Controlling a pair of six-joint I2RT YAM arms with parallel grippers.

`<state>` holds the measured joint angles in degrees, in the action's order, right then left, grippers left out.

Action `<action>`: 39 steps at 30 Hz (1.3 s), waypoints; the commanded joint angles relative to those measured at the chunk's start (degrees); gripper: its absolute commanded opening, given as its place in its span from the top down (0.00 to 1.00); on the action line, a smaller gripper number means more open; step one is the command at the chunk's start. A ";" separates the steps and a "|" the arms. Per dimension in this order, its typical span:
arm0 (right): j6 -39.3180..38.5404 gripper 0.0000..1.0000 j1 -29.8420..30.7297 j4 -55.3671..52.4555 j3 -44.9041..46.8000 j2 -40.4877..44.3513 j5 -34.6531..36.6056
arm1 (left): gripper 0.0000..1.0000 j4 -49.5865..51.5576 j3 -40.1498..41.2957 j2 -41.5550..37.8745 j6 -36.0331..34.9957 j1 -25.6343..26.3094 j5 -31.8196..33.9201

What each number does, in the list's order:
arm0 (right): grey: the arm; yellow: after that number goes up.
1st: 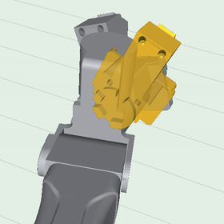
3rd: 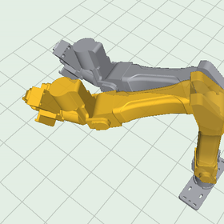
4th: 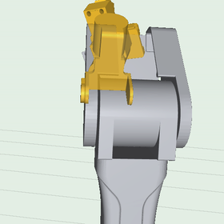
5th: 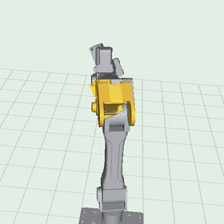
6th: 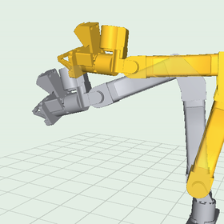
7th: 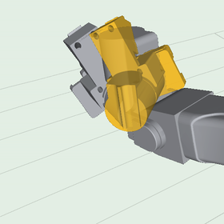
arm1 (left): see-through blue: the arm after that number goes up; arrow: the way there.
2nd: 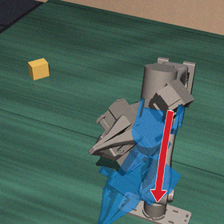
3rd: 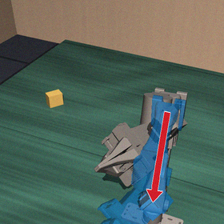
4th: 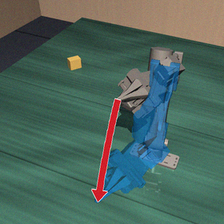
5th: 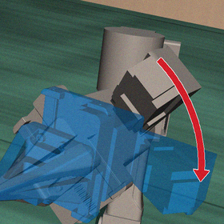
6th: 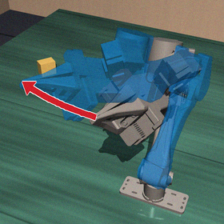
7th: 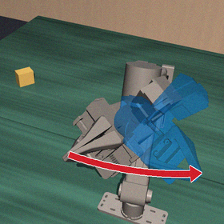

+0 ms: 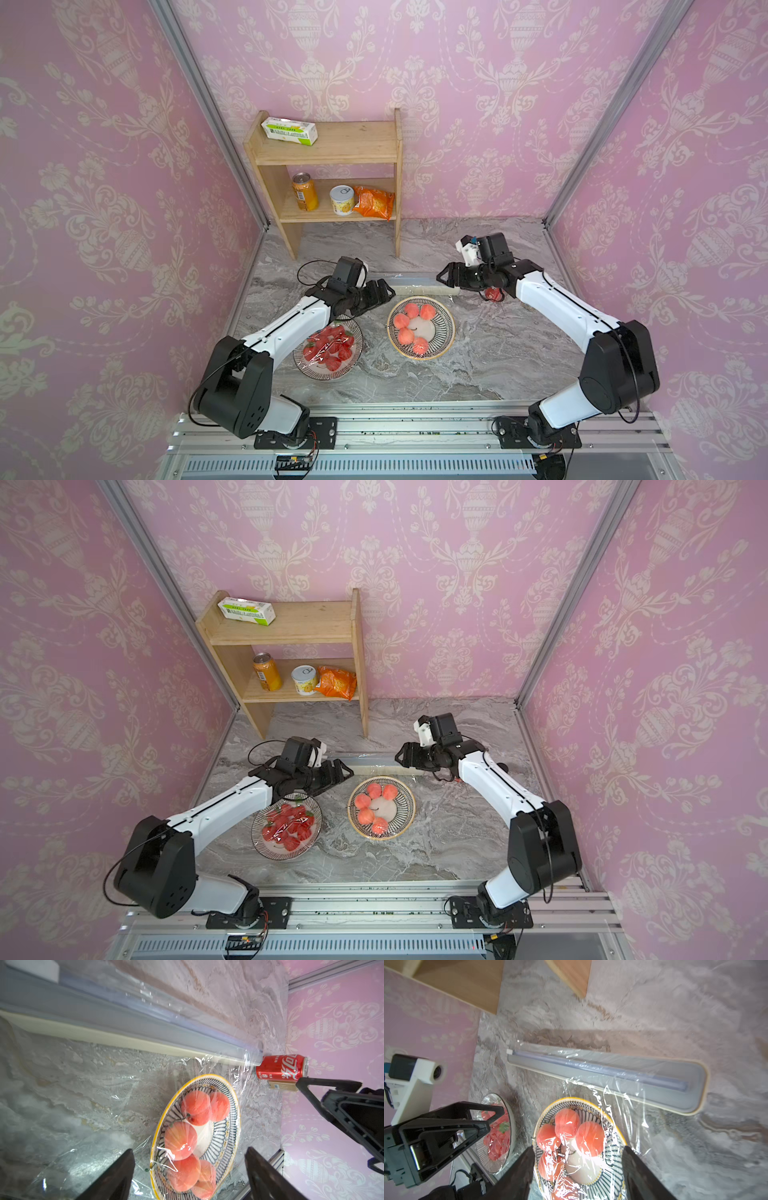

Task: Wrap the plate with plastic wrap
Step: Cover the plate with plastic wrap, then adjust the plate at the center of the board.

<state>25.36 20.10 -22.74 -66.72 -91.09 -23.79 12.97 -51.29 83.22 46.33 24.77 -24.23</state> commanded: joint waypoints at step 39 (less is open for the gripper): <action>4.35 0.29 0.34 8.33 7.92 -12.28 -12.90 | 0.15 -22.43 4.47 13.72 12.00 5.01 -8.75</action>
<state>27.11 19.22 -15.55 -60.34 -104.99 -32.77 -7.25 -45.69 95.72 56.95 28.75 -31.42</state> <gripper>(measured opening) 0.712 0.846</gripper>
